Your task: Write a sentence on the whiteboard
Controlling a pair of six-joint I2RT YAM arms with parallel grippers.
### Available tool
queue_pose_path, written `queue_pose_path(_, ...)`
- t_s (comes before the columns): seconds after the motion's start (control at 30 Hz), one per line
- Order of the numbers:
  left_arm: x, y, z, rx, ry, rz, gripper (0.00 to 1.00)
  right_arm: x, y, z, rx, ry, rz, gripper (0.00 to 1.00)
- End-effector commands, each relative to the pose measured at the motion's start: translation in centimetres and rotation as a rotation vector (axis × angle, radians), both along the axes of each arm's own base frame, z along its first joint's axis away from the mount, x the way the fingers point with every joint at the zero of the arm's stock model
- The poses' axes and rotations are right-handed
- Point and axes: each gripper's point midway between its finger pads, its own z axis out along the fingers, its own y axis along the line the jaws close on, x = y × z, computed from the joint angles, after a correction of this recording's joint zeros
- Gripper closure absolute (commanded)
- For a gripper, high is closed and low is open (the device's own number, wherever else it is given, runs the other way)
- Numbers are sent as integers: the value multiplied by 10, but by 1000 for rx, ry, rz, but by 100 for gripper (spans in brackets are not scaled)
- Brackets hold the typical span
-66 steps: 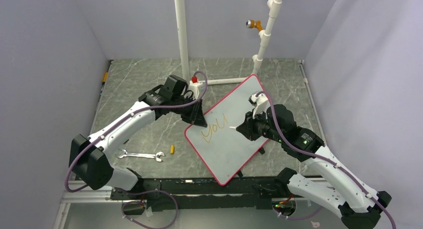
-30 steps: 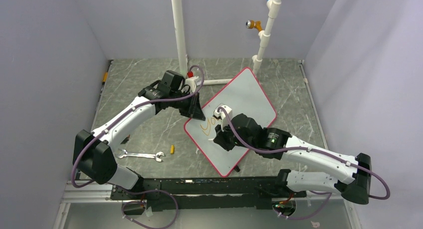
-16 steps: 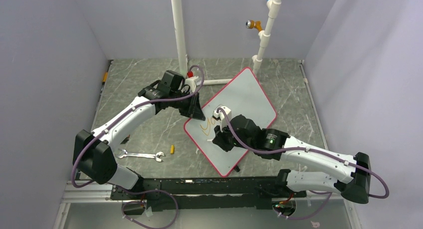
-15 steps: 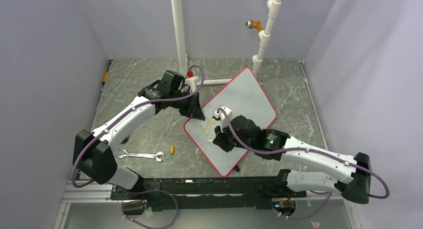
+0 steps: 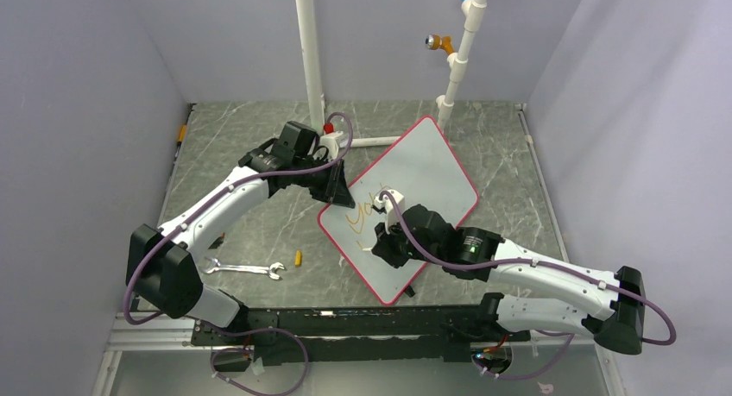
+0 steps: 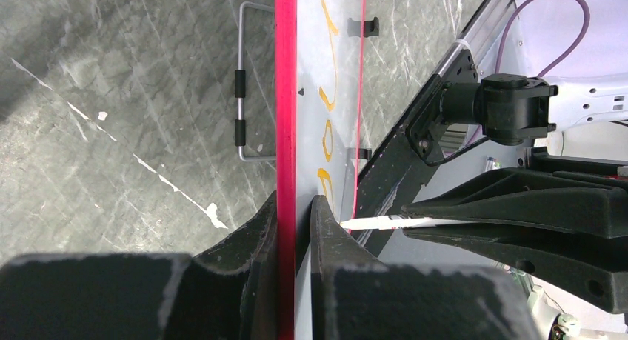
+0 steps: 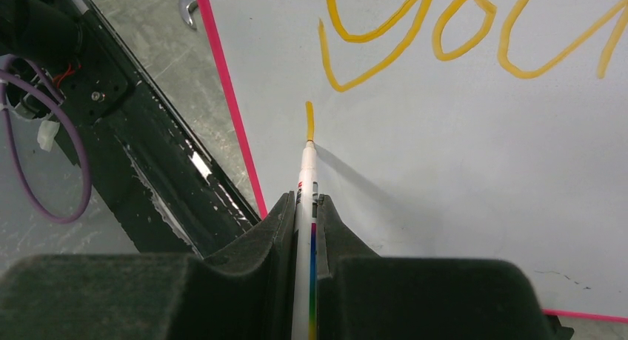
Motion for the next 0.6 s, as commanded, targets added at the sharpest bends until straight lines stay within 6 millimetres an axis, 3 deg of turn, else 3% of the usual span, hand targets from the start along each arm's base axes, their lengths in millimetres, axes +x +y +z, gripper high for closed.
queue_pose_path(0.0, 53, 24, 11, 84, -200, 147, 100, 7, 3, 12, 7, -26, -27, 100)
queue_pose_path(0.57, 51, 24, 12, 81, -198, 143, 100, 34, 12, 37, -1, -112, -105, 100)
